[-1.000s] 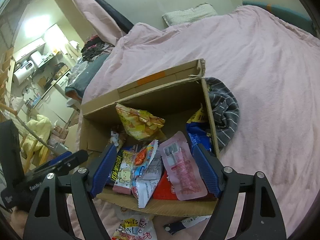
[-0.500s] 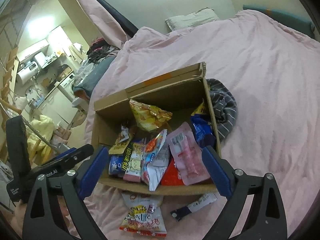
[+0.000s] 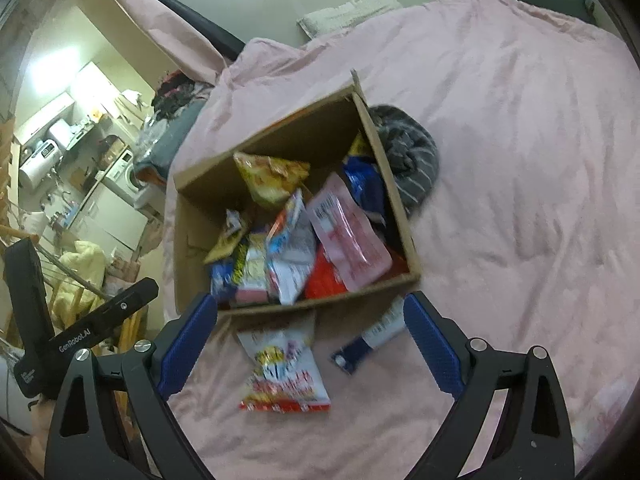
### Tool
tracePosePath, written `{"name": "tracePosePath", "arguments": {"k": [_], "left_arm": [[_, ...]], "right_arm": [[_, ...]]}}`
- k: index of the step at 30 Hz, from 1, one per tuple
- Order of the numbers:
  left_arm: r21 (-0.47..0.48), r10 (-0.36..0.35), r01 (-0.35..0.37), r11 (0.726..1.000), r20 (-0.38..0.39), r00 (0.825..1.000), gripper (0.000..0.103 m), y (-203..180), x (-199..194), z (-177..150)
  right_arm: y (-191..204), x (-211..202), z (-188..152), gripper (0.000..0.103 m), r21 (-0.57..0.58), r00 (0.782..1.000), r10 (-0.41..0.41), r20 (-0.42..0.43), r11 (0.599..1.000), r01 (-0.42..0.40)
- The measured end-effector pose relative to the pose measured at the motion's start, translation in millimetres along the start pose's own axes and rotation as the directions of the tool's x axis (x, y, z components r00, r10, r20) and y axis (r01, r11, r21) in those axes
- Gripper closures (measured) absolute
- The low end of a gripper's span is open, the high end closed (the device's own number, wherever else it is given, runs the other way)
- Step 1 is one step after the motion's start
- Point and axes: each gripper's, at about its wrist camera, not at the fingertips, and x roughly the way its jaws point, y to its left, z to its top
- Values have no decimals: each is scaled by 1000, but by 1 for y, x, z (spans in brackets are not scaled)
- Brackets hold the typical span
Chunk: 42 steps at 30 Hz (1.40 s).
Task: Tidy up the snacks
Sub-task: 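Withdraw both tools from the box toward the last two packets, then grasp the white-and-blue stick packet with the right tool while the left tool grasps the white chip bag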
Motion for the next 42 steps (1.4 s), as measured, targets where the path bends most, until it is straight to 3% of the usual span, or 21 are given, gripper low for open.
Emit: {"name": "tracePosePath", "arguments": {"k": [5,10,18,21,25,29,33,36,39,42], "left_arm": [[2,36,-36,999,-28,999,2,-4,-2,-15],[-8,62,-62,998,-65,996,2,-4,-1,-31],[-69,61,-71,995,-140,988,2,10,4,-50],[-82,65,-77,994,-140,988,2,16,3,-51],[-103,63,-81,991,-161,985,2,24,7,-53],[-122,49,-72,990,-184,982,2,28,10,-55],[-110,56,-76,991,-177,983,2,28,11,-54],[-114,53,-75,991,-186,981,2,27,13,-54],[-121,43,-69,990,-207,977,2,21,20,-55],[-127,23,-52,991,-227,974,2,13,27,-55]], "right_arm": [[-14,3,-12,6,31,998,-42,-51,999,44],[-35,26,-26,6,109,979,-80,-187,989,102],[-58,55,-36,6,270,956,-21,-292,957,103],[-59,67,-37,6,287,949,-27,-313,950,121],[-47,94,-34,8,214,932,-100,-348,960,183],[-35,115,-28,24,161,929,-136,-345,966,201],[-35,131,-29,33,134,911,-181,-370,960,245],[-38,135,-31,52,107,895,-224,-386,953,284],[-45,131,-30,81,91,889,-251,-383,948,306],[-50,120,-31,86,100,899,-231,-371,953,286]]}}
